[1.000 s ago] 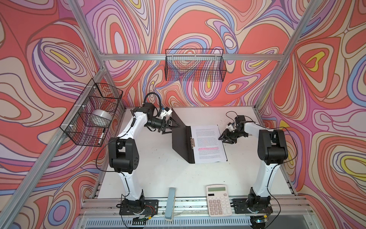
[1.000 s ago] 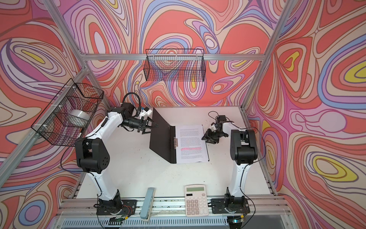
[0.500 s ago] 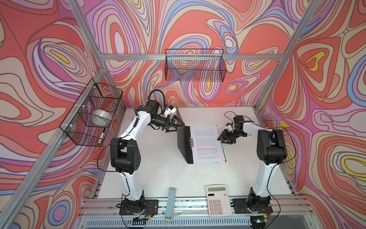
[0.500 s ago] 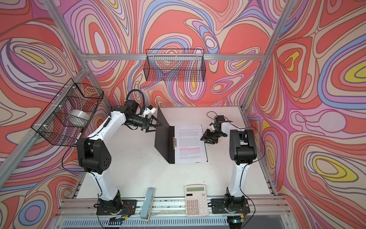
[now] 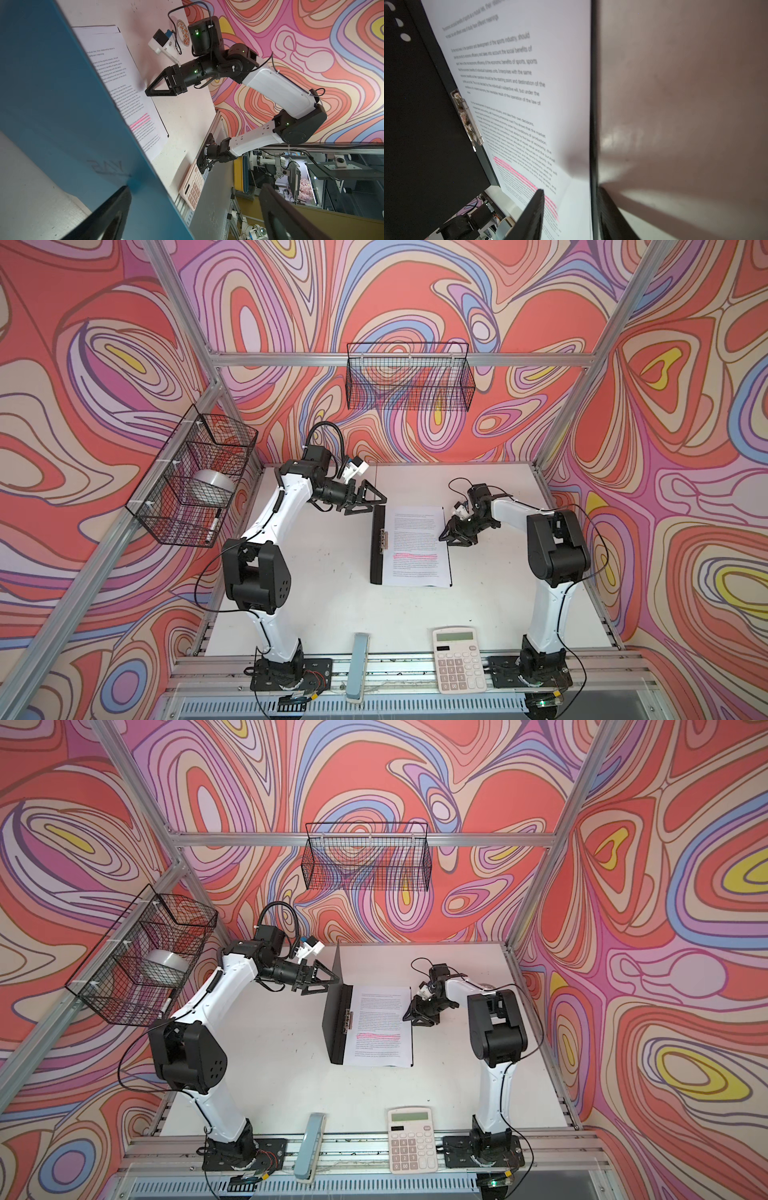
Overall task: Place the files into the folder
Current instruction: 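Swing the cover over onto the sheets with the left gripper while the right gripper approaches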
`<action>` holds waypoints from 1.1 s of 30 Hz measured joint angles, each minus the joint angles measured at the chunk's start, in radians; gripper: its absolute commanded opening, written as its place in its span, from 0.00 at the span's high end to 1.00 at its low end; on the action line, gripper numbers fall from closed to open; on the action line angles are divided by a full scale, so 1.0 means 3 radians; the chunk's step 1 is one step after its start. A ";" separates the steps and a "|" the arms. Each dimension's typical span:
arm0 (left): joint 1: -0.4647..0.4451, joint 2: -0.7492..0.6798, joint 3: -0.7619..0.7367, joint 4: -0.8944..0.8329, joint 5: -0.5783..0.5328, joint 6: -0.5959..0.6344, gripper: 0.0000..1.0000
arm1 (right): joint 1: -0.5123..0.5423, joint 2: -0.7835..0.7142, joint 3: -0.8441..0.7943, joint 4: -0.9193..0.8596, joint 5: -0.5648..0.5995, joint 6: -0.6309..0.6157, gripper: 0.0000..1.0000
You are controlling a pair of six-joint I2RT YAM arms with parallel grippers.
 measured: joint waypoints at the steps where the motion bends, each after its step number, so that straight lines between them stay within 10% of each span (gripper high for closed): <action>1: 0.0000 -0.0013 -0.0004 0.0000 -0.0006 0.0010 0.03 | 0.0031 0.0000 0.0000 0.0004 0.0000 0.0025 0.56; 24: -0.0023 -0.0036 -0.0086 -0.0058 0.0034 0.0131 0.02 | 0.0092 -0.0465 0.0198 -0.0291 0.0813 0.0223 0.54; 33: -0.0145 -0.0036 -0.0080 -0.0071 0.0090 0.0155 0.02 | 0.0092 -0.1008 0.0191 -0.0076 0.0272 0.0526 0.52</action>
